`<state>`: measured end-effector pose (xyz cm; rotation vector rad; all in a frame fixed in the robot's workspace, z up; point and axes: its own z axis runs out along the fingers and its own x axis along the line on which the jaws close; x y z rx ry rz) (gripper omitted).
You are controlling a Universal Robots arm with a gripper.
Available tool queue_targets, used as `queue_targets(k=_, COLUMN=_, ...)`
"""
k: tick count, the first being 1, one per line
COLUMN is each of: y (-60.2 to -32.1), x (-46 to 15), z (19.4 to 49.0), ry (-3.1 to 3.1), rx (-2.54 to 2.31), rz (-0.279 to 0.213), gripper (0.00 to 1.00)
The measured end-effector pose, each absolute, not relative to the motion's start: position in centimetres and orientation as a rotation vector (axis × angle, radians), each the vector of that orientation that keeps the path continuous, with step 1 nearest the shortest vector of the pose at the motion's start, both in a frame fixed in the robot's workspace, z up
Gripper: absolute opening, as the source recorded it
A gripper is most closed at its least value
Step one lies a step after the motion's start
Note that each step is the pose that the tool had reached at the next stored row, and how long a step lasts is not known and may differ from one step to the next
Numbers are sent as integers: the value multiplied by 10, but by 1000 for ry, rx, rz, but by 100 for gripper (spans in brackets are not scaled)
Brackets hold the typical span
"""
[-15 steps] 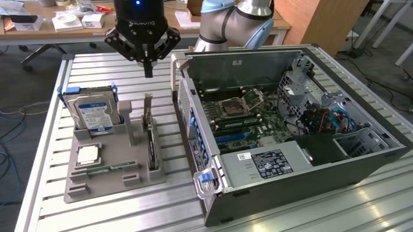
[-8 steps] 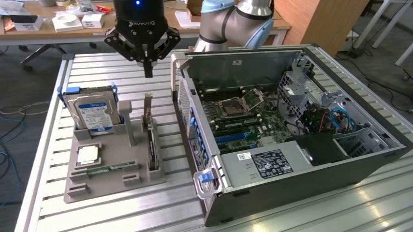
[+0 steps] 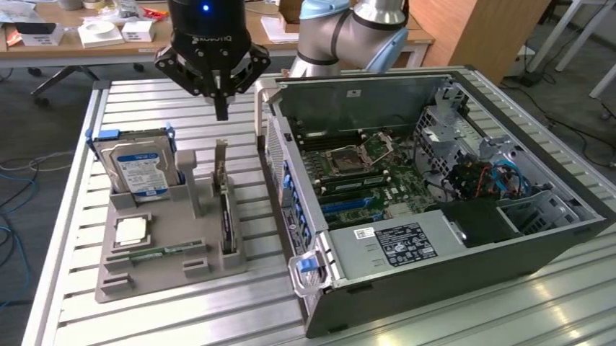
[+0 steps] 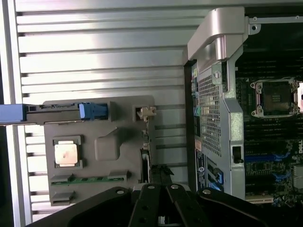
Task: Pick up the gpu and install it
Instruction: 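Reach for the gpu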
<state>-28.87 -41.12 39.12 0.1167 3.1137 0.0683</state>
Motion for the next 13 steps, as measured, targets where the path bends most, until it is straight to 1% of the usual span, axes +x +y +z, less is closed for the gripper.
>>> queue_targets(k=13, y=-448, x=-293, z=391, ry=3114, rx=116, rz=68, gripper=10)
